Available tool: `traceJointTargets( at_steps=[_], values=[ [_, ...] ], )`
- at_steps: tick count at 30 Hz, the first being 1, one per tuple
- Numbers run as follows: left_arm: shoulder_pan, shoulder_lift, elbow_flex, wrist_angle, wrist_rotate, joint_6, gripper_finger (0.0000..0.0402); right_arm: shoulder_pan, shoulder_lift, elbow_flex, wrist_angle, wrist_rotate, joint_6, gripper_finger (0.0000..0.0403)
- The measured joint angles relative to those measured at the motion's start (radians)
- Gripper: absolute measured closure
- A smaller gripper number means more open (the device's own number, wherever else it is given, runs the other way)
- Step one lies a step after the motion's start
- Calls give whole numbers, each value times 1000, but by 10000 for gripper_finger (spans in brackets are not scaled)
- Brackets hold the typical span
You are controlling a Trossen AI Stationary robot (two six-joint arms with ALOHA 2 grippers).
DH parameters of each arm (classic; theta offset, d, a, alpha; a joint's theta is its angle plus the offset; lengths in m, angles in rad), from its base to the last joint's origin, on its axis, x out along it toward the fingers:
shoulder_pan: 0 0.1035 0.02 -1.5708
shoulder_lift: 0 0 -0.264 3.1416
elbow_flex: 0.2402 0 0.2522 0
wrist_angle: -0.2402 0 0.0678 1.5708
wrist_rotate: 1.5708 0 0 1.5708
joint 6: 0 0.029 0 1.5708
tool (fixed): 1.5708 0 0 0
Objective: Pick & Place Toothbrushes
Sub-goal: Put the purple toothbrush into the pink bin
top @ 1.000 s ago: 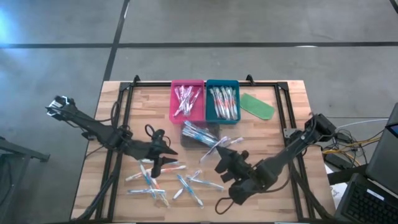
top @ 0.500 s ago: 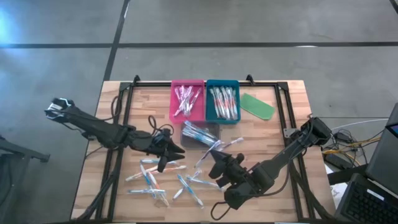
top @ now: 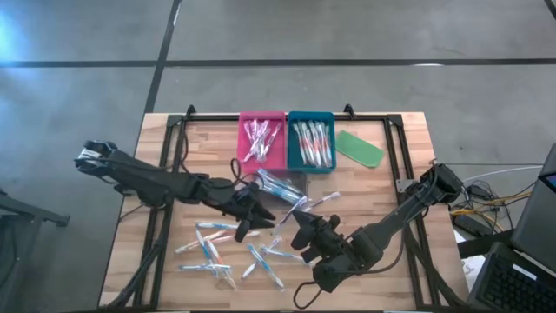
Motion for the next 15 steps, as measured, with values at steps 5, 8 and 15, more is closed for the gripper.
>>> traceJointTargets(
  at_steps=[5, 8, 15],
  values=[
    [1, 72, 67, -5, 8, 54, 275, 0, 0, 0, 0, 0, 1, 394],
    [6, 108, 97, -8, 28, 64, 276, 1, 0, 0, 0, 0, 2, 394],
    [24, 163, 141, -31, 47, 72, 276, 1, 0, 0, 3, 0, 4, 394]
  ],
)
